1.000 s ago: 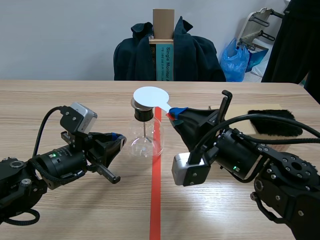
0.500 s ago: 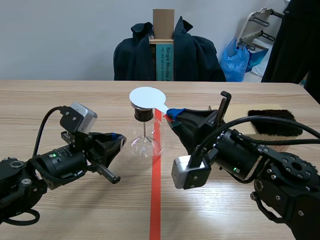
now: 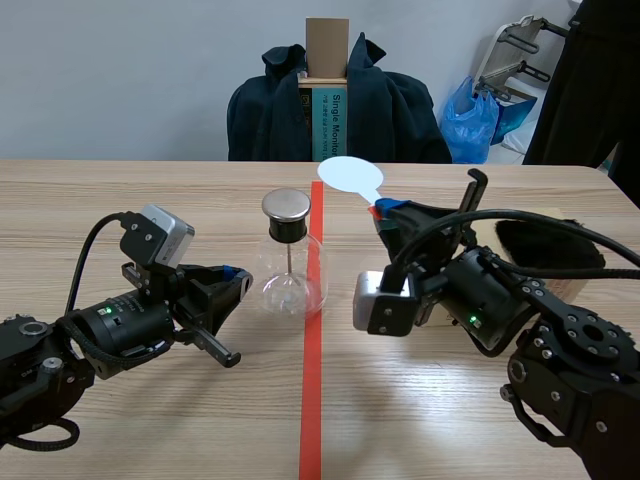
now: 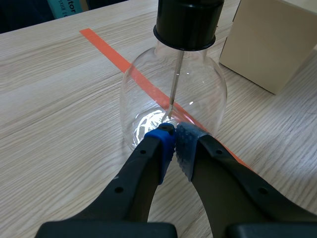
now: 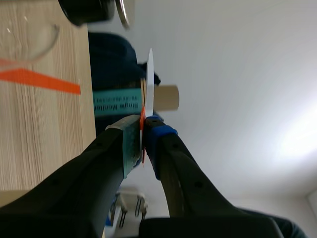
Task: Do the electroscope experiment.
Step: 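Move the plate toward and away from the electroscope, then hold the plate still at the electroscope, then move the plate toward and away from the electroscope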
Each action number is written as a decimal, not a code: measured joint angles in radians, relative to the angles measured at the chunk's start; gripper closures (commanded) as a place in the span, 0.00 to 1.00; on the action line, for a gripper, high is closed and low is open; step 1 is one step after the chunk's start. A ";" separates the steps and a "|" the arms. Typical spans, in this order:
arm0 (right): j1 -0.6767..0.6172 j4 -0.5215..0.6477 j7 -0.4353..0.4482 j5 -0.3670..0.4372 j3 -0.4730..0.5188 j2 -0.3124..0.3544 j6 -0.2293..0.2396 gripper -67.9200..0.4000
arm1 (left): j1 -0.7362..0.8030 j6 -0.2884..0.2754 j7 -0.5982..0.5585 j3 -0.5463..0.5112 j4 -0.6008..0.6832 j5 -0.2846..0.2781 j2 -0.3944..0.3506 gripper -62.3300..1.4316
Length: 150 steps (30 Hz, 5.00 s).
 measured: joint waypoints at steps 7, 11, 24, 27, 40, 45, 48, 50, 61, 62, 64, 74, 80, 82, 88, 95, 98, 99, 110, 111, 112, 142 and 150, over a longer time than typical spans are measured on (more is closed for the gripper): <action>0.000 0.000 -0.163 0.001 0.000 0.000 0.000 0.98 | 0.000 0.000 0.000 0.000 0.000 0.000 0.000 0.90; 0.000 0.000 -0.204 0.001 0.000 0.000 0.000 0.98 | 0.000 0.000 0.000 0.000 0.000 0.000 0.000 0.90; 0.000 0.000 -0.039 -0.014 0.000 -0.002 -0.005 0.98 | 0.000 0.000 0.000 0.000 0.000 0.000 0.000 0.90; 0.000 0.000 0.053 -0.014 0.000 -0.002 -0.005 0.98 | 0.000 0.000 0.000 0.000 0.000 0.000 0.000 0.90; 0.000 0.000 0.310 -0.015 0.000 -0.002 -0.027 0.98 | 0.000 0.000 0.000 0.000 0.000 0.000 0.000 0.90; 0.000 0.000 0.310 -0.015 0.000 -0.002 -0.027 0.98 | 0.000 0.000 0.000 0.000 0.000 0.000 0.000 0.90; 0.000 0.000 0.309 -0.015 0.000 -0.002 -0.027 0.98 | 0.000 0.000 0.000 0.000 0.000 0.000 0.000 0.90; 0.000 0.000 0.309 -0.015 0.000 -0.002 -0.027 0.98 | 0.000 0.000 0.000 0.000 0.000 0.000 0.000 0.90; 0.000 0.000 0.307 -0.015 0.000 -0.002 -0.027 0.98 | 0.000 0.000 0.000 0.000 0.000 0.000 0.000 0.90; 0.000 0.000 0.307 -0.015 0.000 -0.002 -0.027 0.98 | 0.000 0.000 0.000 0.000 0.000 0.000 0.000 0.90; 0.000 0.000 0.307 -0.015 0.000 -0.002 -0.027 0.98 | 0.000 0.000 0.000 0.000 0.000 0.000 0.000 0.90; 0.000 0.000 0.307 -0.015 0.000 -0.002 -0.027 0.98 | 0.000 0.000 0.000 0.000 0.000 0.000 0.000 0.90; 0.000 0.000 0.307 -0.015 0.000 -0.002 -0.027 0.98 | 0.000 0.000 0.000 0.000 0.000 0.000 0.000 0.90; 0.000 0.000 0.307 -0.015 0.000 -0.002 -0.027 0.98 | 0.000 0.000 0.000 0.000 0.000 0.000 0.000 0.90; 0.000 0.000 0.307 -0.015 0.000 -0.002 -0.027 0.98 | 0.000 0.000 0.000 0.000 0.000 0.000 0.000 0.90; 0.000 0.000 0.307 -0.015 0.000 -0.002 -0.027 0.98 | 0.000 0.000 0.000 0.000 0.000 0.000 0.000 0.90; 0.000 0.000 0.307 -0.015 0.000 -0.002 -0.027 0.98 | 0.000 0.000 0.000 0.000 0.000 0.000 0.000 0.90; 0.000 0.000 0.307 -0.015 0.000 -0.002 -0.027 0.98 | 0.000 0.000 0.000 0.000 0.000 0.000 0.000 0.90; 0.000 0.000 0.277 -0.015 0.000 -0.002 -0.027 0.98 | 0.000 0.000 0.000 0.000 0.000 0.000 0.000 0.90; 0.000 0.000 0.258 -0.015 0.000 -0.002 -0.027 0.98 | 0.000 0.000 0.000 0.000 0.000 0.000 0.000 0.90; 0.000 0.000 0.238 -0.015 0.000 -0.002 -0.027 0.98 | 0.000 0.000 0.000 0.000 0.000 0.000 0.000 0.90; 0.000 0.000 0.110 -0.037 0.002 -0.002 -0.027 0.98 | 0.000 0.000 0.000 0.000 0.000 0.000 0.000 0.90; 0.000 0.000 0.272 -0.038 0.002 -0.002 -0.027 0.98 | 0.000 0.001 0.000 0.000 0.000 0.000 0.000 0.90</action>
